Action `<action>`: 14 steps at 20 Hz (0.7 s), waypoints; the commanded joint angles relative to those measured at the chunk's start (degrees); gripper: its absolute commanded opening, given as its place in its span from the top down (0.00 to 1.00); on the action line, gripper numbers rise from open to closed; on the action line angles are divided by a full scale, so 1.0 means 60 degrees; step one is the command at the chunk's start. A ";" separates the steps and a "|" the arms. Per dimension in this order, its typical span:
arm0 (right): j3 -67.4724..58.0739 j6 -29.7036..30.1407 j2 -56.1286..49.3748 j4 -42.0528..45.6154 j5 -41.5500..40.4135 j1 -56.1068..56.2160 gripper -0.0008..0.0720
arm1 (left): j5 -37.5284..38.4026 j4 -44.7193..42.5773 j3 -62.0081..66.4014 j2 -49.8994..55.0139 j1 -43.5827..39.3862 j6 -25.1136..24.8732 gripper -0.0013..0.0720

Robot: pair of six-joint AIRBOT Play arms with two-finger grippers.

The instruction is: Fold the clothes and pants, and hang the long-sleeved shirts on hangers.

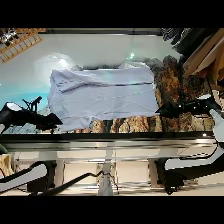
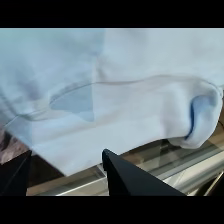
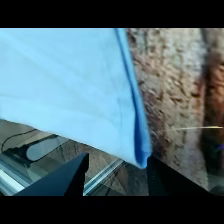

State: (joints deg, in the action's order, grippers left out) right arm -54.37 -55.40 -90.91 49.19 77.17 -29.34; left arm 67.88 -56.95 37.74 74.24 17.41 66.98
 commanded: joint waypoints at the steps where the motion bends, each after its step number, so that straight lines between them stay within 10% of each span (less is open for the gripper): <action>1: 0.0015 0.0106 -0.0095 0.0062 -0.0433 0.0390 0.41 | -0.0929 0.0069 -0.0091 0.0135 -0.0517 0.0066 0.31; 4: 0.0015 0.0098 -0.0066 0.0040 -0.0419 0.0423 0.87 | -0.0761 0.0146 -0.0087 0.0430 -0.0648 0.0098 0.97; 14: 0.0783 -0.0040 0.2732 0.0415 0.2062 0.0415 0.97 | 0.2769 0.0499 -0.0073 -0.1581 0.1290 -0.0860 0.98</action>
State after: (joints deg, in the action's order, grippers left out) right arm -52.36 -54.50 -82.61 50.17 84.44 -26.92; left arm 75.13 -54.39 37.23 69.45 20.53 63.29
